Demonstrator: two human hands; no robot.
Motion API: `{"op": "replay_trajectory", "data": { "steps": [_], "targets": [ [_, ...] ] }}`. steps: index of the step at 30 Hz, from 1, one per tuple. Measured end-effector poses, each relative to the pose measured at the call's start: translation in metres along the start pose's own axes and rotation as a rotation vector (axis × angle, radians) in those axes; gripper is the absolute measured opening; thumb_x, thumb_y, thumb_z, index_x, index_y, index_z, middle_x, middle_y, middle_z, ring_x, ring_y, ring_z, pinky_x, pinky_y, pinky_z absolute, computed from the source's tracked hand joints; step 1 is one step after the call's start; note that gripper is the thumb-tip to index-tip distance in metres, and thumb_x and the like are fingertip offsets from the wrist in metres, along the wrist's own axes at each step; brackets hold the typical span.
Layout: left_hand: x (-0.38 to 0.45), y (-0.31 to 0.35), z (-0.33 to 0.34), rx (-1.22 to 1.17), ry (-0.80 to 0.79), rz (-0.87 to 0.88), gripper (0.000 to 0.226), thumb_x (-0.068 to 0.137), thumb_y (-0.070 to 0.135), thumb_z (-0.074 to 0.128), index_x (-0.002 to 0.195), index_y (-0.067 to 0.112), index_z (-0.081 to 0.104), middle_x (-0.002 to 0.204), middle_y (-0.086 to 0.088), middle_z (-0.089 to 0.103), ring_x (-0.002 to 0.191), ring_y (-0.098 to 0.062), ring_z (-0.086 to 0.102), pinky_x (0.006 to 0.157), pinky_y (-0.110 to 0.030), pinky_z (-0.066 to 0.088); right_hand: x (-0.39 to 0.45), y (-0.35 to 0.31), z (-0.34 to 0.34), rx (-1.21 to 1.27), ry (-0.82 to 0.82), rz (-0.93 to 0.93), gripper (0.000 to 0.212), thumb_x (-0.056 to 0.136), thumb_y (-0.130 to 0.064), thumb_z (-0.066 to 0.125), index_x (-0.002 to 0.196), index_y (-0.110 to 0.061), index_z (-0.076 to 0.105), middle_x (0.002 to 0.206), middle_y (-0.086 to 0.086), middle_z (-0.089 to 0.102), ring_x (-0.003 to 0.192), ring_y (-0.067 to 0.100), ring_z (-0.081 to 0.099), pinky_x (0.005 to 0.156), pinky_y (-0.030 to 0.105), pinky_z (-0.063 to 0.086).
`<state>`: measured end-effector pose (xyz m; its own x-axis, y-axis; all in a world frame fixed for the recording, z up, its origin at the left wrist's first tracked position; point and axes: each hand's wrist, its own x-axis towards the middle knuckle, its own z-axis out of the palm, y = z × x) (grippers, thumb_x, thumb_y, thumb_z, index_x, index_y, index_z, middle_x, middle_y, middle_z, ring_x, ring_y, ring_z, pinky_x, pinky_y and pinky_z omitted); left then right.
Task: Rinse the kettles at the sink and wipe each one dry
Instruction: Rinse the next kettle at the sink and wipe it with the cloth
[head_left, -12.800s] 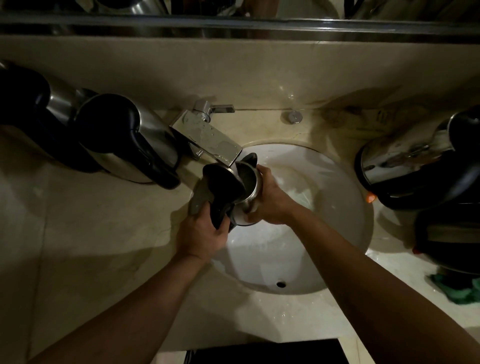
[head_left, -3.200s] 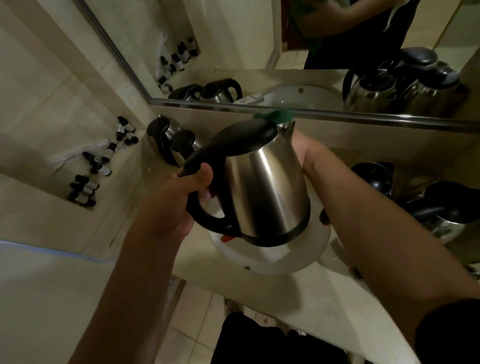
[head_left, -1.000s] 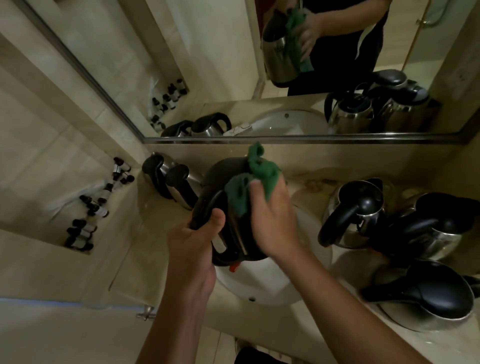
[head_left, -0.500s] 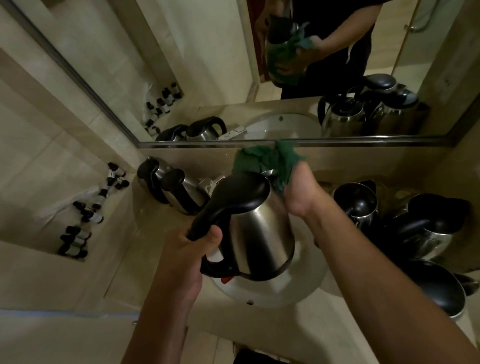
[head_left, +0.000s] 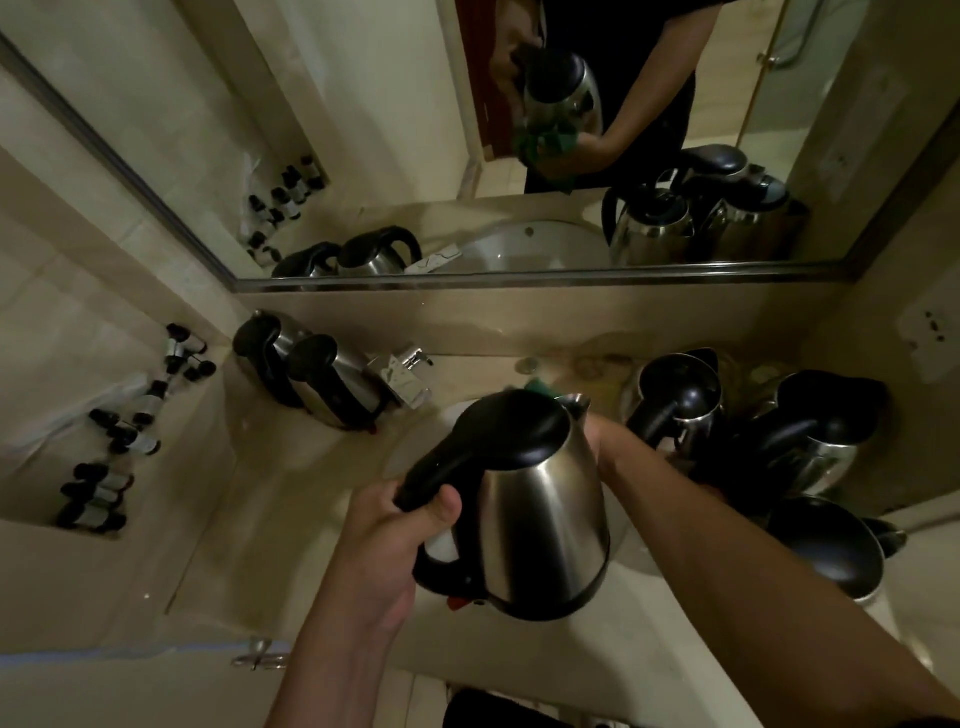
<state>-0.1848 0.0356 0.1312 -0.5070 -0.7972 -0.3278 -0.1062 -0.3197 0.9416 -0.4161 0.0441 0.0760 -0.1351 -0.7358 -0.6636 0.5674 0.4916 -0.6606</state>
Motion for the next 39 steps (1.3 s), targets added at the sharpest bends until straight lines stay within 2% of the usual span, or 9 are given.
{"op": "replay_trajectory", "data": {
  "steps": [4,9,14,17,20,26,32,35,39],
  "targets": [
    [-0.001,0.007,-0.005,0.010,-0.031,0.010,0.076,0.049,0.059,0.093,0.091,-0.002,0.075,0.099,-0.035,0.068,0.096,-0.046,0.068,0.085,-0.045,0.049,-0.031,0.029,-0.001,-0.113,0.023,-0.059,0.041,0.109,-0.009,0.036,0.071,-0.014,0.051,0.041,-0.010,0.057,0.068,0.014,0.048,0.048,0.015,0.047],
    [0.005,0.028,-0.021,0.022,-0.058,0.091,0.064,0.050,0.062,0.091,0.090,0.013,0.080,0.097,-0.016,0.075,0.103,-0.036,0.069,0.102,-0.058,0.042,-0.011,0.066,0.000,0.168,0.180,-0.068,0.029,0.111,-0.027,0.041,0.097,-0.013,0.062,0.095,0.013,0.069,0.079,0.016,0.066,0.071,0.026,0.056],
    [0.013,0.046,-0.037,-0.049,0.010,0.202,0.063,0.045,0.065,0.090,0.090,0.022,0.082,0.093,-0.004,0.078,0.104,-0.023,0.070,0.101,-0.048,0.043,-0.024,0.088,0.054,0.617,0.064,-0.093,0.036,0.109,-0.026,0.040,0.100,-0.012,0.072,0.089,0.009,0.071,0.074,0.021,0.072,0.070,0.034,0.060],
    [0.018,0.053,-0.044,-0.033,0.015,0.230,0.046,0.061,0.054,0.085,0.093,0.021,0.081,0.096,-0.004,0.078,0.109,-0.025,0.068,0.096,-0.046,0.045,-0.036,0.081,0.097,0.763,-0.093,-0.117,0.058,0.104,-0.050,0.043,0.141,-0.008,0.058,0.123,0.020,0.069,0.113,0.035,0.066,0.116,0.047,0.036],
    [0.025,0.055,-0.046,-0.062,0.041,0.256,0.043,0.073,0.021,0.074,0.114,0.009,0.074,0.098,-0.001,0.078,0.110,-0.023,0.069,0.090,-0.035,0.051,-0.043,0.089,0.112,0.961,-0.303,-0.025,0.078,0.090,-0.057,0.064,0.149,-0.006,0.052,0.148,0.026,0.052,0.140,0.041,0.046,0.123,0.049,0.027],
    [0.043,0.027,-0.057,0.049,-0.017,0.229,0.049,0.087,0.000,0.071,0.126,0.029,0.069,0.099,0.004,0.077,0.092,-0.002,0.071,0.065,-0.022,0.059,-0.046,0.102,0.107,0.862,0.140,-0.070,0.069,0.099,-0.058,0.038,0.146,-0.009,0.052,0.145,0.033,0.051,0.134,0.059,0.045,0.106,0.066,0.041],
    [0.050,-0.017,-0.042,0.242,-0.160,0.215,0.055,0.063,0.029,0.084,0.089,0.073,0.063,0.130,0.007,0.068,0.106,-0.014,0.070,0.091,-0.044,0.058,-0.056,0.129,0.103,0.279,0.536,-0.429,0.050,0.108,-0.054,0.031,0.142,-0.028,0.058,0.132,-0.001,0.071,0.122,0.015,0.067,0.102,0.036,0.055],
    [0.051,-0.043,-0.030,0.300,-0.270,0.202,0.052,0.072,0.013,0.086,0.077,0.060,0.067,0.134,0.007,0.065,0.104,-0.009,0.069,0.090,-0.030,0.056,-0.066,0.141,0.087,0.271,0.621,-0.459,0.042,0.107,-0.055,0.033,0.135,-0.036,0.059,0.126,-0.010,0.072,0.110,0.004,0.068,0.084,0.021,0.054],
    [0.055,-0.083,-0.015,0.319,-0.370,0.157,0.071,0.067,0.021,0.086,0.133,0.029,0.061,0.116,0.015,0.073,0.099,-0.002,0.070,0.085,-0.022,0.056,-0.068,0.165,0.070,0.249,0.800,-0.511,0.042,0.103,-0.052,0.039,0.141,-0.038,0.048,0.139,-0.008,0.062,0.124,0.010,0.060,0.098,0.030,0.051]
  ]
}}
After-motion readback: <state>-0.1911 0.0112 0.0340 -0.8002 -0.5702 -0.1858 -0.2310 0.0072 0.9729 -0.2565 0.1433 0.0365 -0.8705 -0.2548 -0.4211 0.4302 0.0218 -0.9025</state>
